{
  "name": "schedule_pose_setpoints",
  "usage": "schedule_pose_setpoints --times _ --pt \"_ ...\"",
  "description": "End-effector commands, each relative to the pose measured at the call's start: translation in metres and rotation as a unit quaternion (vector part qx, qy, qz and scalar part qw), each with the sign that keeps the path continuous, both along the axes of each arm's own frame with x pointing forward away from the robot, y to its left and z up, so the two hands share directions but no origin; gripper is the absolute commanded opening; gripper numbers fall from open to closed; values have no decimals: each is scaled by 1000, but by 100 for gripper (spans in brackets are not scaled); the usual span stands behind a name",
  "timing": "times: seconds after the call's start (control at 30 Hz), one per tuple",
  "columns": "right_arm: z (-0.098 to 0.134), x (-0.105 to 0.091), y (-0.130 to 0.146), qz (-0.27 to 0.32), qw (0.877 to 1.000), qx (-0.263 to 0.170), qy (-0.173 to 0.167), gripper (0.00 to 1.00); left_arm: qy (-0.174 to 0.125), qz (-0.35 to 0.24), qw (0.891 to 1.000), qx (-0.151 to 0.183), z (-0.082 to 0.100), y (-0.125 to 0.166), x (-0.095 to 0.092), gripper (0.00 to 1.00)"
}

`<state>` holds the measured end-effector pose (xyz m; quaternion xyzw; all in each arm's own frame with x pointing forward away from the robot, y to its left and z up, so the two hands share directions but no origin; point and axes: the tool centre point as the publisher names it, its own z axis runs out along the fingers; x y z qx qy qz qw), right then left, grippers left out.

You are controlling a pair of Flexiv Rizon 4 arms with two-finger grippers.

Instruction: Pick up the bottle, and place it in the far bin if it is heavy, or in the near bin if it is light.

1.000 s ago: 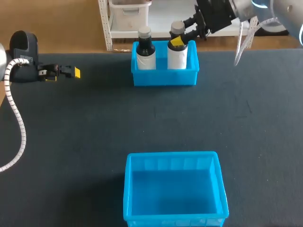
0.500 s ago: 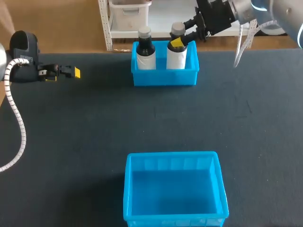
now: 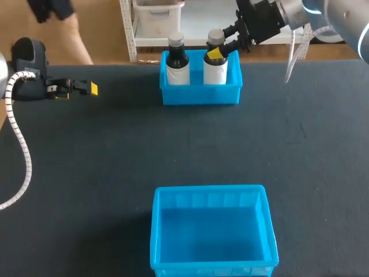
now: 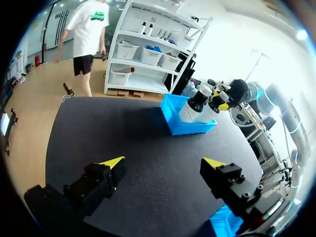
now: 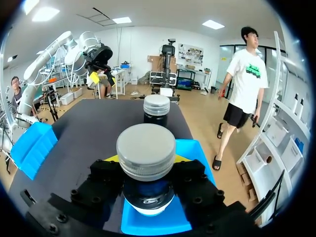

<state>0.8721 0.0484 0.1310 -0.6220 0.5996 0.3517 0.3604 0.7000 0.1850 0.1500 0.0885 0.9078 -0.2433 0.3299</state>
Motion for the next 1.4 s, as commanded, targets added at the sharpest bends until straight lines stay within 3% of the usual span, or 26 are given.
schedule_pose_setpoints --times 0.03,0.73,0.77,0.8,0.83,1.4 --pt "0 10 2 126 989 -7 73 0 0 0 1000 0 0 0 0 100" --pt "-13 9 2 124 988 -10 90 0 0 0 1000 0 0 0 0 100" --pt "-13 10 2 122 988 -12 92 21 0 0 1000 0 0 0 0 100" --pt "-13 10 2 121 988 -13 93 75 0 0 1000 0 0 0 0 100" --pt "-13 10 2 119 988 -13 95 100 0 0 1000 0 0 0 0 100" --pt "-8 9 -5 107 990 -4 94 100 0 0 1000 0 0 0 0 100"
